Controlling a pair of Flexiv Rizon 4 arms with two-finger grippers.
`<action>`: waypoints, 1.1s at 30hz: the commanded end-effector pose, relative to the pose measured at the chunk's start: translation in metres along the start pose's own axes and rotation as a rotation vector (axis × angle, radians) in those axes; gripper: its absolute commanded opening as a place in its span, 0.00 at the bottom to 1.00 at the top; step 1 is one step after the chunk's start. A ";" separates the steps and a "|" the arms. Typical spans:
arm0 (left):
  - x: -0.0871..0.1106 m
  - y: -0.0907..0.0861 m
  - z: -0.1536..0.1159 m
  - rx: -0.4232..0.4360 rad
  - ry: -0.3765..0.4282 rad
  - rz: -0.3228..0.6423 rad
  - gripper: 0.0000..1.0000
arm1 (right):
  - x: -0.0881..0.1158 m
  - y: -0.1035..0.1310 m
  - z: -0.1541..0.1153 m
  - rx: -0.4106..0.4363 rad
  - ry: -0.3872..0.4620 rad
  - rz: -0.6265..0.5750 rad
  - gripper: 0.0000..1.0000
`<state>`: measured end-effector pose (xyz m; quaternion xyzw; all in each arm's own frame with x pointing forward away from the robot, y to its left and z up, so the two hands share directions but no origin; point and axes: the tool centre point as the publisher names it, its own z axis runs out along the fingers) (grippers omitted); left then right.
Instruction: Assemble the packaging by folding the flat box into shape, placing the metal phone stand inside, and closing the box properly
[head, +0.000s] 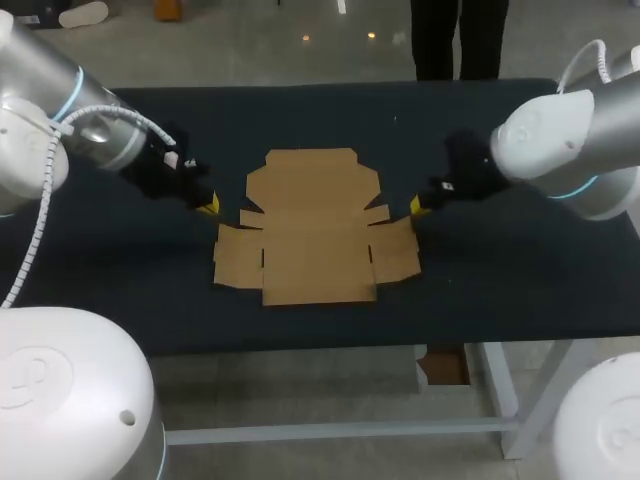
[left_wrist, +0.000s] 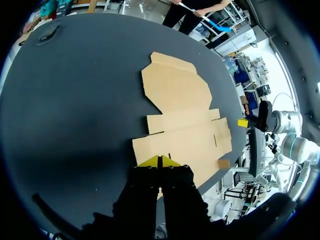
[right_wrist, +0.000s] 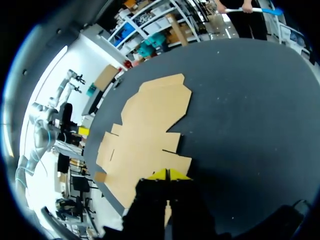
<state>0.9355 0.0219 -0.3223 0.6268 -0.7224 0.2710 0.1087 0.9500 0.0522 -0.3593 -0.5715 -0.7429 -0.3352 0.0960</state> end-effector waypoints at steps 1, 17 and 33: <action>-0.004 -0.008 0.004 -0.007 0.002 0.008 0.00 | -0.005 0.004 0.001 0.005 0.174 -0.002 0.00; -0.027 -0.039 0.019 -0.013 0.011 0.032 0.00 | -0.019 0.023 0.021 0.057 0.236 -0.012 0.00; -0.040 -0.049 0.033 -0.025 0.022 0.046 0.00 | -0.028 0.028 0.039 0.099 0.263 0.075 0.00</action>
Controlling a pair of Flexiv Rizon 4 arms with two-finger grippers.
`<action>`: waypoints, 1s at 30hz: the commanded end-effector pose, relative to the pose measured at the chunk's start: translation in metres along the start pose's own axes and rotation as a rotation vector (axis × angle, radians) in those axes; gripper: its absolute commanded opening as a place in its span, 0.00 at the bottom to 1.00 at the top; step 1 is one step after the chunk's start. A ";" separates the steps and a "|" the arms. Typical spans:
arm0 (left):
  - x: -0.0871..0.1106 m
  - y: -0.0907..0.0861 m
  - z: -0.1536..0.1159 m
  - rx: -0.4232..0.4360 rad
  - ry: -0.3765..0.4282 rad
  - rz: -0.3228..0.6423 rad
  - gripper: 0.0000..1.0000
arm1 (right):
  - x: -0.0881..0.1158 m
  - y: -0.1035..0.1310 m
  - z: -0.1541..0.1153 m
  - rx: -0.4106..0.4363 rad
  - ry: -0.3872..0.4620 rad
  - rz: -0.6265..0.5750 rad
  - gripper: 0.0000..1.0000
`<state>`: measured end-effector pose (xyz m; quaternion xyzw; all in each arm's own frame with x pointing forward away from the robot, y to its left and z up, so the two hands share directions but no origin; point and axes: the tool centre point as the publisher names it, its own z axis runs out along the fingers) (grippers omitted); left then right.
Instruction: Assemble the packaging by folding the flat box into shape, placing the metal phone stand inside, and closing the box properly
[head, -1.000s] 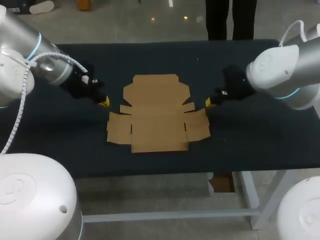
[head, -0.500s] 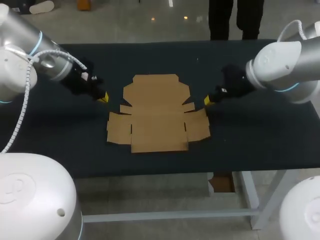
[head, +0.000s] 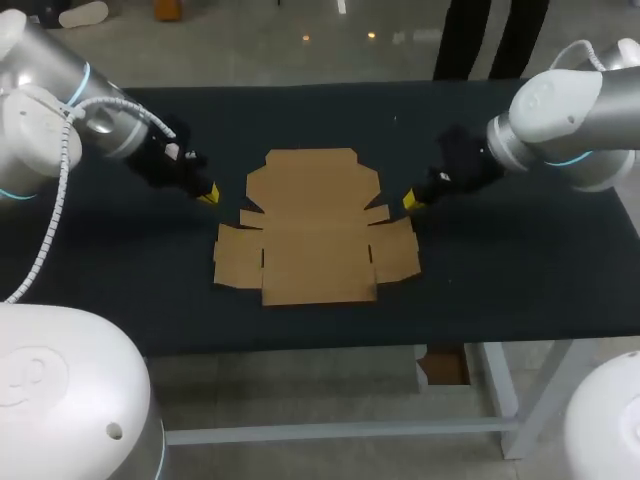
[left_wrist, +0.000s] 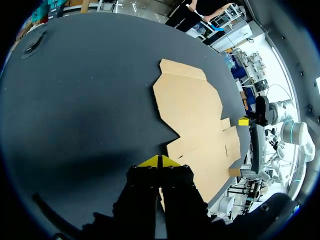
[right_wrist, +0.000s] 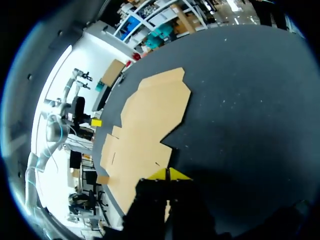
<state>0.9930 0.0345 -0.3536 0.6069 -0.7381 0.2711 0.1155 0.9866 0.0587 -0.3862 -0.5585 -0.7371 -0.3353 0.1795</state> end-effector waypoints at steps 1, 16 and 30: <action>-0.003 -0.002 0.003 -0.002 0.005 0.003 0.00 | -0.008 0.005 0.005 0.009 0.127 0.032 0.00; -0.013 -0.006 0.019 0.003 0.032 0.025 0.00 | -0.007 0.006 0.016 0.013 0.102 0.117 0.00; -0.018 -0.011 0.040 -0.003 0.034 0.031 0.00 | -0.011 0.005 0.025 0.002 0.084 0.165 0.00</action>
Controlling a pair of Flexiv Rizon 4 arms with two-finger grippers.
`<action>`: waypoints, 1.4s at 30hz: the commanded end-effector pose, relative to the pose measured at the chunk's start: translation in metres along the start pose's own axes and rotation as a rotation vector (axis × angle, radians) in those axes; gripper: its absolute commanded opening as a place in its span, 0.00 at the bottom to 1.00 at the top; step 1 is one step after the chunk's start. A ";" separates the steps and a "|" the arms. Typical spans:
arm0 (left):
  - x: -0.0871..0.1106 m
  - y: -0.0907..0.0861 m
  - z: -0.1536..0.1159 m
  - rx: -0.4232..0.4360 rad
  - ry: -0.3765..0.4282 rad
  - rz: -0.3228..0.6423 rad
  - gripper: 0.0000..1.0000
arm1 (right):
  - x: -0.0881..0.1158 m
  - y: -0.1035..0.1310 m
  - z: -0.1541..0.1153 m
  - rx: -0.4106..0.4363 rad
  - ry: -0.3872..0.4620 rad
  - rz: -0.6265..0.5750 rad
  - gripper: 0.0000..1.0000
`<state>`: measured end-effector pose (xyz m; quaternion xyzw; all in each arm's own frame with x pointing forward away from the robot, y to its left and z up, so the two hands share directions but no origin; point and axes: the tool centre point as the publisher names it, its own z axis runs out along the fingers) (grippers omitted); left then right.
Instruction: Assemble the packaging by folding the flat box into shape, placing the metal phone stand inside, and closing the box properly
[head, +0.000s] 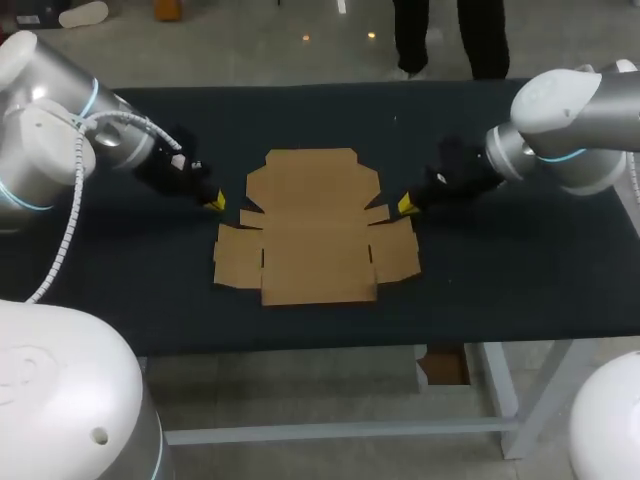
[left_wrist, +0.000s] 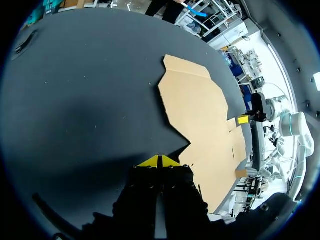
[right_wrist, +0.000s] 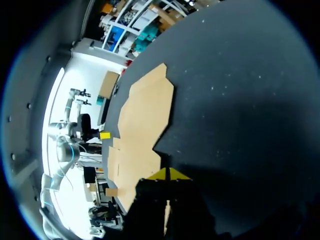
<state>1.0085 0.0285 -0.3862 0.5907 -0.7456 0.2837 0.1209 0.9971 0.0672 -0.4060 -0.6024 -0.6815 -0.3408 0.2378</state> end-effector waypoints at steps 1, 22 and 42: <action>-0.003 -0.004 0.008 -0.009 0.004 -0.002 0.00 | -0.002 -0.001 0.004 -0.002 0.003 0.001 0.00; -0.004 0.002 0.019 -0.036 0.035 0.001 0.00 | -0.008 0.003 0.021 -0.013 -0.020 0.020 0.00; 0.005 0.008 0.029 -0.058 0.054 0.019 0.00 | 0.002 0.005 0.029 -0.014 -0.030 0.005 0.00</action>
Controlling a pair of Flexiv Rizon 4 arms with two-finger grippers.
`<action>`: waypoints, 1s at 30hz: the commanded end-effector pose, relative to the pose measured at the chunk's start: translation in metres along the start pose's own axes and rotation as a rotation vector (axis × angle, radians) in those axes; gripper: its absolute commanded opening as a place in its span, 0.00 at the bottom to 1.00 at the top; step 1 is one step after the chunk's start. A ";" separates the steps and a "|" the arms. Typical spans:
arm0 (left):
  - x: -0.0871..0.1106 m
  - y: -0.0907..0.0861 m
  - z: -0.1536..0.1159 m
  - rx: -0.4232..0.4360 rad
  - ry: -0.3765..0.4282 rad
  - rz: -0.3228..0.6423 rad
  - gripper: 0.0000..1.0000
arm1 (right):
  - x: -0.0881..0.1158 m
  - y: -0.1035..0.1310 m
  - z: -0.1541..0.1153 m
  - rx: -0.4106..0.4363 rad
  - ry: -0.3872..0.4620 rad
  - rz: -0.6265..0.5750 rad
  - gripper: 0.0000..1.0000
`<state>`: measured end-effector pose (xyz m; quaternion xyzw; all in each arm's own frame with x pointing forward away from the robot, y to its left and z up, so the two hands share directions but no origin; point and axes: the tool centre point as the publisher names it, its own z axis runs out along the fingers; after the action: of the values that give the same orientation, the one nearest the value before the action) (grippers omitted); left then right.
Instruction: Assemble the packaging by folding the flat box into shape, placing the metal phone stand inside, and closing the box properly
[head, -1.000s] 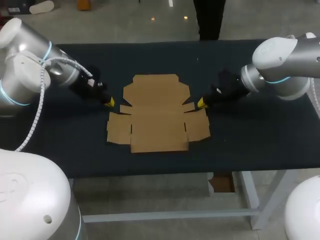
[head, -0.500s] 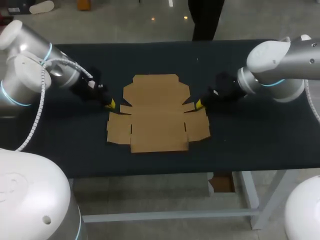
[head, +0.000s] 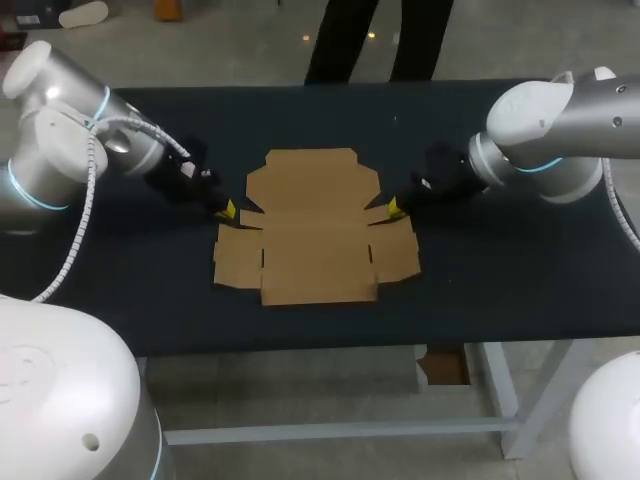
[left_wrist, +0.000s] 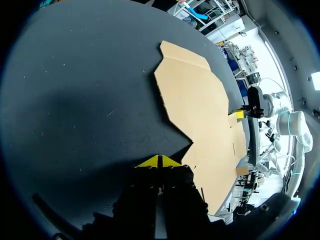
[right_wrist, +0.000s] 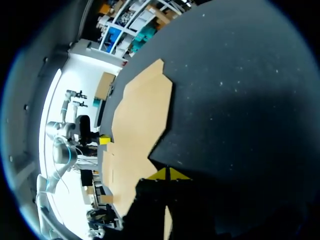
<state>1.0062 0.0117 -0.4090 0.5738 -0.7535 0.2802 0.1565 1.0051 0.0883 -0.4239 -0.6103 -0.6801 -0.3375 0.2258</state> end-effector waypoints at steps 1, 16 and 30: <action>0.004 0.003 0.002 -0.003 -0.002 0.009 0.00 | 0.003 0.000 0.001 0.000 -0.005 -0.001 0.00; 0.021 0.007 0.000 0.005 0.013 0.041 0.00 | 0.009 0.002 0.000 -0.006 -0.005 -0.019 0.00; 0.030 0.010 -0.001 0.012 0.014 0.065 0.00 | 0.018 0.000 0.002 -0.008 -0.017 -0.039 0.00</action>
<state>0.9896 -0.0093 -0.3950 0.5476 -0.7687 0.2943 0.1507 1.0043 0.1008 -0.4126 -0.5996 -0.6922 -0.3401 0.2138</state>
